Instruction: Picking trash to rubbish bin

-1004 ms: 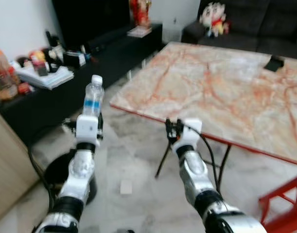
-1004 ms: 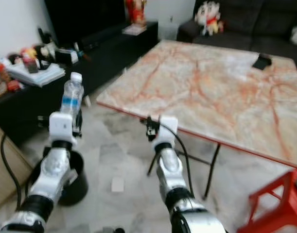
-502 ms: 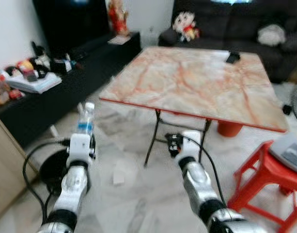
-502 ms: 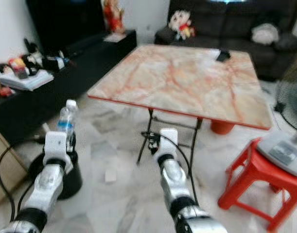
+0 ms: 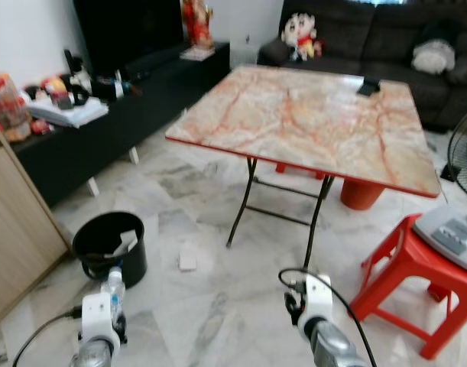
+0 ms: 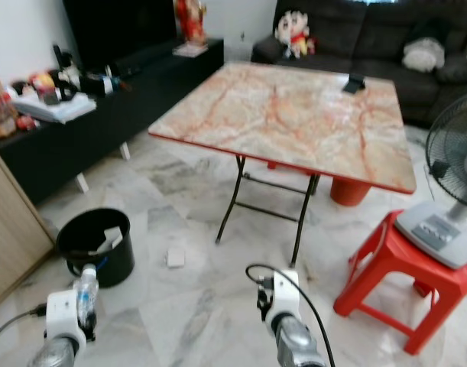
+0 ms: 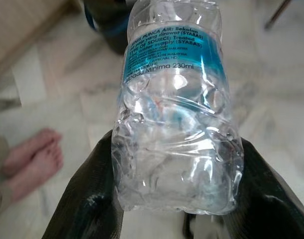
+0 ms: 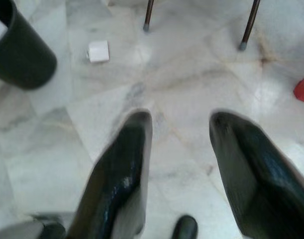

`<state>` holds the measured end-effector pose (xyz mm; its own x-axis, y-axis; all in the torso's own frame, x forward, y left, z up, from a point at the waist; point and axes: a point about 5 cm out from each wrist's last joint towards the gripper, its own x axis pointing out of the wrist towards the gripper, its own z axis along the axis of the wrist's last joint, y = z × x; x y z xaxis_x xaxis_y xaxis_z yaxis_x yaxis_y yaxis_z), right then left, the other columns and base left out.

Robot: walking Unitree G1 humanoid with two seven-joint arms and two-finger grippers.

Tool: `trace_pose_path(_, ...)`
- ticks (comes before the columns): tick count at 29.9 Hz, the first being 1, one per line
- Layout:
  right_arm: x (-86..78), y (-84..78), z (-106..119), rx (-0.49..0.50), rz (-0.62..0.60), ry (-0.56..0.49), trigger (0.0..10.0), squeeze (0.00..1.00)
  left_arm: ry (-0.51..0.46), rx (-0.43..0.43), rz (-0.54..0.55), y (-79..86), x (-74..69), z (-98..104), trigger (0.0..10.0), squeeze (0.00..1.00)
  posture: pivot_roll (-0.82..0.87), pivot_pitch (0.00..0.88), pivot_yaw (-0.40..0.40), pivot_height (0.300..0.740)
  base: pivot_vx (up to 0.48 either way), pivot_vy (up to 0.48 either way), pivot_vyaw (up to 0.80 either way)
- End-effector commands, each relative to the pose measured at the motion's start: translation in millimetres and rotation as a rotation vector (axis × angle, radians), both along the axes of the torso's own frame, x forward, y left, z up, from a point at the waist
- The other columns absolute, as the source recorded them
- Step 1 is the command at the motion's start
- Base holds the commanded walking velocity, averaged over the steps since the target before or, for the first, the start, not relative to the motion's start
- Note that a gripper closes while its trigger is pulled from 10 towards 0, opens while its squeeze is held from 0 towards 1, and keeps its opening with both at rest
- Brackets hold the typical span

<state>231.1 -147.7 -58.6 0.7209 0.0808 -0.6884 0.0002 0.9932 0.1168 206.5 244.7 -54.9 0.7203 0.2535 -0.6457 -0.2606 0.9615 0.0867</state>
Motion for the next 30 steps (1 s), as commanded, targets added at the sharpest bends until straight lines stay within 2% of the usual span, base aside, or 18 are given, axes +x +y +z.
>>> trace_pose_path(1, -14.1, -1.4, -9.6, -0.026, 0.029, 0.07, 10.0, 0.0, 0.063, -0.002, 0.012, 0.3, -10.9, -7.5, 10.0, 0.0, 0.02, 0.0, -0.033, 0.74, 0.0, 0.0, 0.0)
trace_pose_path(2, -23.0, -1.7, -14.9, -0.033, 0.041, 0.104, 10.0, 0.0, 0.103, -0.01, 0.037, 1.6, -21.6, -13.4, 10.0, 0.0, 0.02, 0.0, -0.033, 0.74, 0.0, 0.0, 0.0)
trace_pose_path(3, -23.0, -1.7, -14.9, -0.033, 0.041, 0.104, 10.0, 0.0, 0.103, -0.01, 0.037, 1.6, -21.6, -13.4, 10.0, 0.0, 0.02, 0.0, -0.033, 0.74, 0.0, 0.0, 0.0)
trace_pose_path(4, -30.6, -2.2, -19.2, -0.035, 0.046, 0.133, 10.0, 0.0, 0.137, -0.015, 0.057, 2.8, -31.0, -18.2, 10.0, 0.0, 0.02, 0.0, -0.033, 0.74, 0.0, 0.0, 0.0)
trace_pose_path(6, -38.4, -2.0, -23.3, -0.04, 0.059, 0.158, 10.0, 0.0, 0.165, -0.021, 0.082, 3.7, -40.8, -22.6, 10.0, 0.0, 0.02, 0.0, -0.032, 0.74, 0.0, 0.0, 0.0)
trace_pose_path(8, -40.5, -1.6, -24.4, -0.049, 0.072, 0.165, 10.0, 0.0, 0.171, -0.021, 0.089, 3.8, -43.1, -23.6, 10.0, 0.0, 0.02, 0.0, -0.032, 0.74, 0.0, 0.0, 0.21)
trace_pose_path(11, -44.3, -2.0, -26.6, -0.099, 0.112, 0.189, 10.0, 0.0, 0.173, -0.015, 0.083, 3.1, -43.1, -23.8, 10.0, 0.0, 0.02, 0.0, -0.029, 0.74, 0.0, 0.0, 0.67)
trace_pose_path(20, -40.0, 1.0, -24.4, -0.091, 0.118, 0.172, 10.0, 0.0, 0.184, 0.005, 0.075, 4.7, -41.5, -22.9, 10.0, 0.0, 0.02, 0.0, -0.027, 0.74, 0.0, 0.0, 0.79)
trace_pose_path(23, -35.3, 3.4, -22.2, -0.096, 0.128, 0.161, 10.0, 0.0, 0.19, 0.029, 0.061, 5.4, -39.5, -21.9, 10.0, 0.0, 0.02, 0.0, -0.025, 0.74, 0.266, 0.0, 0.79)
trace_pose_path(30, -37.3, 7.1, -23.3, -0.108, 0.148, 0.169, 10.0, 0.0, 0.192, 0.035, 0.05, 3.5, -38.7, -22.1, 10.0, 0.0, 0.02, 0.0, -0.019, 0.74, 0.433, 0.0, 0.79)
